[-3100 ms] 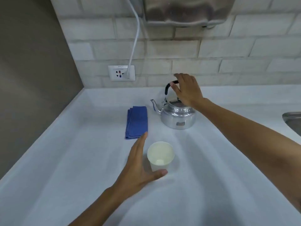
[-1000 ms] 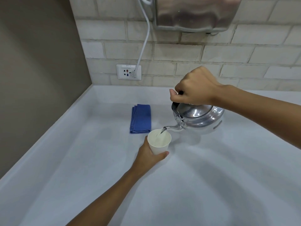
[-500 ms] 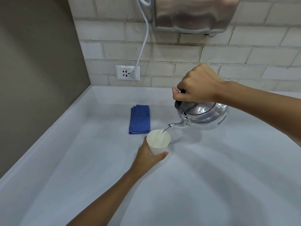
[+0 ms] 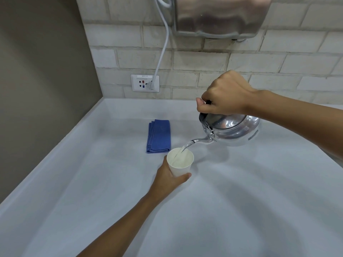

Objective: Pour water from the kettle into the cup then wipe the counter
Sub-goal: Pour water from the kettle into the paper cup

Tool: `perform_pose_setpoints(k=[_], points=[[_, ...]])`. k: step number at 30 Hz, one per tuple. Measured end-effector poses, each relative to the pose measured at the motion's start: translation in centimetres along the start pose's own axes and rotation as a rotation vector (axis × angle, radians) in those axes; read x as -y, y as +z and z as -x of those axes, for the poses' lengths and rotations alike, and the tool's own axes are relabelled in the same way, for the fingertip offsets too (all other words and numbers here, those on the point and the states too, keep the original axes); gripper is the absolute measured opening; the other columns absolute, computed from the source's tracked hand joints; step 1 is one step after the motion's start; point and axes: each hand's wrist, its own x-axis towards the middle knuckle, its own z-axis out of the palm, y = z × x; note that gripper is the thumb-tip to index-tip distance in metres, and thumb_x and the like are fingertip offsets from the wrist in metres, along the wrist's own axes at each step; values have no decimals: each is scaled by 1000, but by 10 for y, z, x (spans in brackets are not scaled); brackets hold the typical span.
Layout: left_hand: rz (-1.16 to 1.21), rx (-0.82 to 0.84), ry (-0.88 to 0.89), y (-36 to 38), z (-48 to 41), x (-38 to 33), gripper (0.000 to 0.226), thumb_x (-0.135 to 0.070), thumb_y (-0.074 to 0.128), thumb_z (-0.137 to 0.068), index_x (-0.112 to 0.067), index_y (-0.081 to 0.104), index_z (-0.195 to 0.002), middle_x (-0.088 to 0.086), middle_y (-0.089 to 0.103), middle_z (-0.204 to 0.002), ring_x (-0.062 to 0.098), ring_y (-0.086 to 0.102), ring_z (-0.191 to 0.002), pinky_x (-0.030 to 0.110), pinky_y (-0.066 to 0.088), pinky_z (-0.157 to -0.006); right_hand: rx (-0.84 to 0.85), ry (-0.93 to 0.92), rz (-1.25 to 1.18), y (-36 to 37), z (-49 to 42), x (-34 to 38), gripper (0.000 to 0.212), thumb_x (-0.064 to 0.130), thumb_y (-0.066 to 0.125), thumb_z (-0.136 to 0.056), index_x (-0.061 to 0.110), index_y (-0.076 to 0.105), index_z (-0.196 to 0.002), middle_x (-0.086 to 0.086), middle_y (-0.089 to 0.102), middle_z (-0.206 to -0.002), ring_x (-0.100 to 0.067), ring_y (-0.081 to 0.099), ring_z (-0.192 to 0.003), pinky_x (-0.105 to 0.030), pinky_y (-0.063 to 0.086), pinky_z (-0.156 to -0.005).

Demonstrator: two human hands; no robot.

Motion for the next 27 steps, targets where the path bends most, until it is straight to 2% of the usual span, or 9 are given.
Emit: perform_pose_setpoints(k=[5, 13, 20, 27], points=[[13, 0, 0, 0, 0, 0, 81, -38, 82, -61, -32, 37, -128, -11, 54, -120, 9, 52, -110, 17, 41, -83, -16, -6, -12, -1, 0, 1, 52, 30, 31, -82, 4, 42, -39, -9, 24, -36, -23, 20, -38, -17, 9, -48], [11, -2, 3, 0, 1, 0, 77, -38, 82, -61, -36, 38, -124, -16, 54, -116, 4, 53, -106, 7, 42, -74, -22, -19, -2, -2, 1, 0, 48, 30, 29, -82, 9, 36, -40, -9, 25, -36, -23, 21, -37, -17, 10, -48], [7, -10, -2, 1, 0, 0, 78, -37, 82, -61, -32, 39, -125, -13, 55, -116, 7, 53, -106, 8, 40, -76, -34, -37, 13, -3, 1, -2, 46, 29, 30, -82, 9, 33, -41, -10, 26, -36, -24, 22, -36, -19, 10, -46], [3, -7, -4, 0, 0, -1, 78, -37, 82, -61, -32, 38, -125, -13, 55, -116, 7, 53, -105, 10, 41, -77, -12, -64, 23, -4, 1, -4, 45, 22, 43, -83, 8, 31, -41, -10, 26, -36, -23, 23, -37, -20, 10, -47]])
